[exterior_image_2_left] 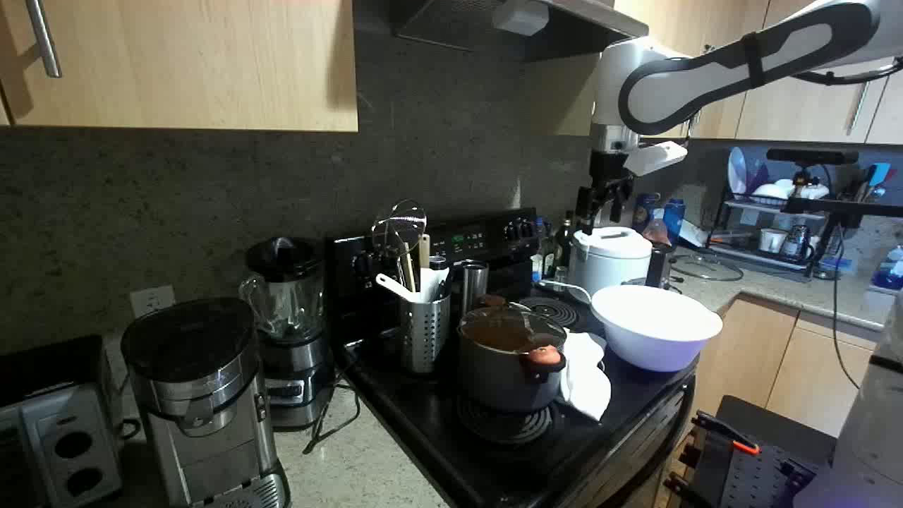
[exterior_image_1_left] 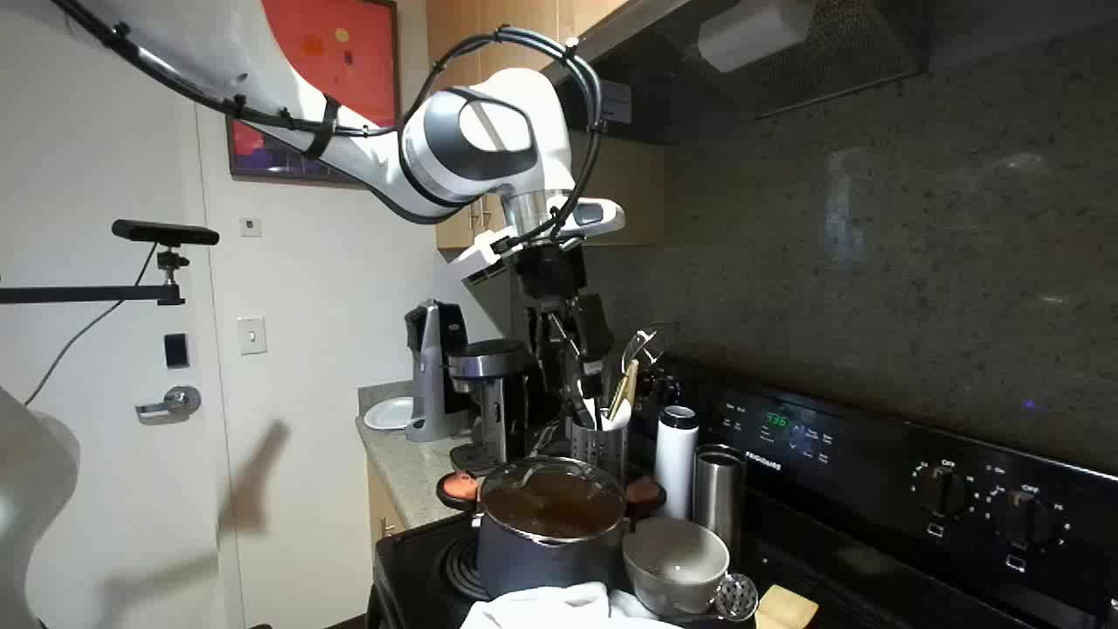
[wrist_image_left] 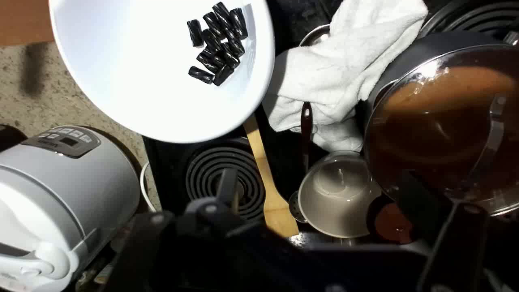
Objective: Uncover the pot
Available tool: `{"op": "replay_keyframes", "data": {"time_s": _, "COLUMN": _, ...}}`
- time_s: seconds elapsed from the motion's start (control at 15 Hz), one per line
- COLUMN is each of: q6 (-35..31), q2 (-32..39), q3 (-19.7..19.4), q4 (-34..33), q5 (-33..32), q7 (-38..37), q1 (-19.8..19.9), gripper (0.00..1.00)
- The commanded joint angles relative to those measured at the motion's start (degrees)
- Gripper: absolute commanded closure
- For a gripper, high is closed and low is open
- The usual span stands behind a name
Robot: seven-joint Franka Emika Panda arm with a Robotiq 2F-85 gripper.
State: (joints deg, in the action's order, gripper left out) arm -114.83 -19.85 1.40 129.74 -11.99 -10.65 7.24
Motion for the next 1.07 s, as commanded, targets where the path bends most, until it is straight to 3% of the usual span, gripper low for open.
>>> {"op": "replay_keyframes", "data": {"time_s": 0.0, "q6": 0.2, "q2": 0.0, "q3": -0.7, "q4": -0.1, "q5": -0.2, "q7": -0.2, "q1": -0.8, "gripper": 0.0}}
{"op": "replay_keyframes", "data": {"time_s": 0.53, "q6": -1.0, "q2": 2.0, "q3": 0.7, "q4": -0.6, "q5": 3.2, "q7": -3.2, "q1": -3.0, "gripper": 0.0}}
{"op": "replay_keyframes", "data": {"time_s": 0.73, "q6": -2.9, "q2": 4.2, "q3": 2.7, "q4": -0.8, "q5": 7.7, "q7": -8.6, "q1": -5.5, "gripper": 0.0}}
{"op": "replay_keyframes", "data": {"time_s": 1.0, "q6": -10.8, "q2": 8.6, "q3": 5.9, "q4": 0.6, "q5": 6.0, "q7": -18.5, "q1": -6.7, "gripper": 0.0}}
